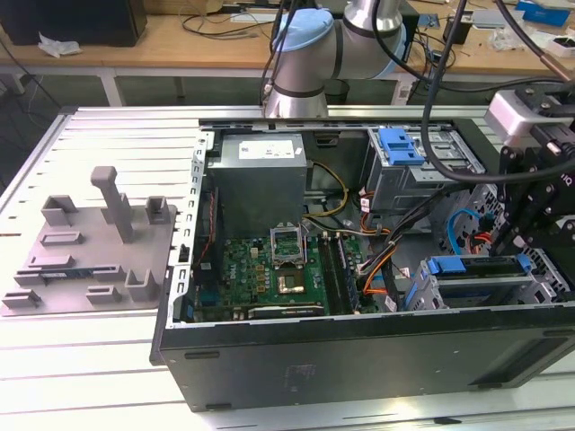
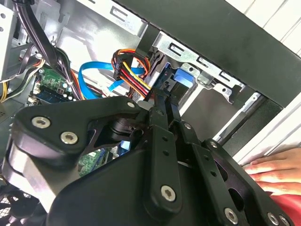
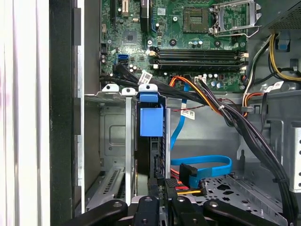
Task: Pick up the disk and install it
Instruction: 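Insert the first disk wire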
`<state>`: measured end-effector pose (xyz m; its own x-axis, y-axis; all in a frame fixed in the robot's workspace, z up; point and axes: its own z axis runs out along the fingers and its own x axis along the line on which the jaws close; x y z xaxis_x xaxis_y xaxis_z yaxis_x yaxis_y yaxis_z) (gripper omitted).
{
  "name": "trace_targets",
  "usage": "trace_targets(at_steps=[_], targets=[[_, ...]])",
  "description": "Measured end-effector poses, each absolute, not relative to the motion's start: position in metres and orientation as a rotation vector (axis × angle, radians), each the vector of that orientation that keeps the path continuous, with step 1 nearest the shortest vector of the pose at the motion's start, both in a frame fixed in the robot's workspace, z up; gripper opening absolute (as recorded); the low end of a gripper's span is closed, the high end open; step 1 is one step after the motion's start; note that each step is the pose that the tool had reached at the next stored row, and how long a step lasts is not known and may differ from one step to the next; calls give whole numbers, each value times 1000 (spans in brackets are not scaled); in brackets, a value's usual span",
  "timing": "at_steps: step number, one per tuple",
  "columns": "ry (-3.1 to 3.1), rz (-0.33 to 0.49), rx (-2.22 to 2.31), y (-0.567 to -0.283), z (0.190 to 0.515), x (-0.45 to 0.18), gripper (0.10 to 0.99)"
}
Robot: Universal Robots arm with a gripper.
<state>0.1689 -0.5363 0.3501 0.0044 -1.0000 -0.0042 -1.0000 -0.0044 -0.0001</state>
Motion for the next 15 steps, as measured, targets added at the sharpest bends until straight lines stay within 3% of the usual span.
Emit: trace_targets(at_steps=[15], targets=[[2220,5,-2218,-536,347,170,169]])
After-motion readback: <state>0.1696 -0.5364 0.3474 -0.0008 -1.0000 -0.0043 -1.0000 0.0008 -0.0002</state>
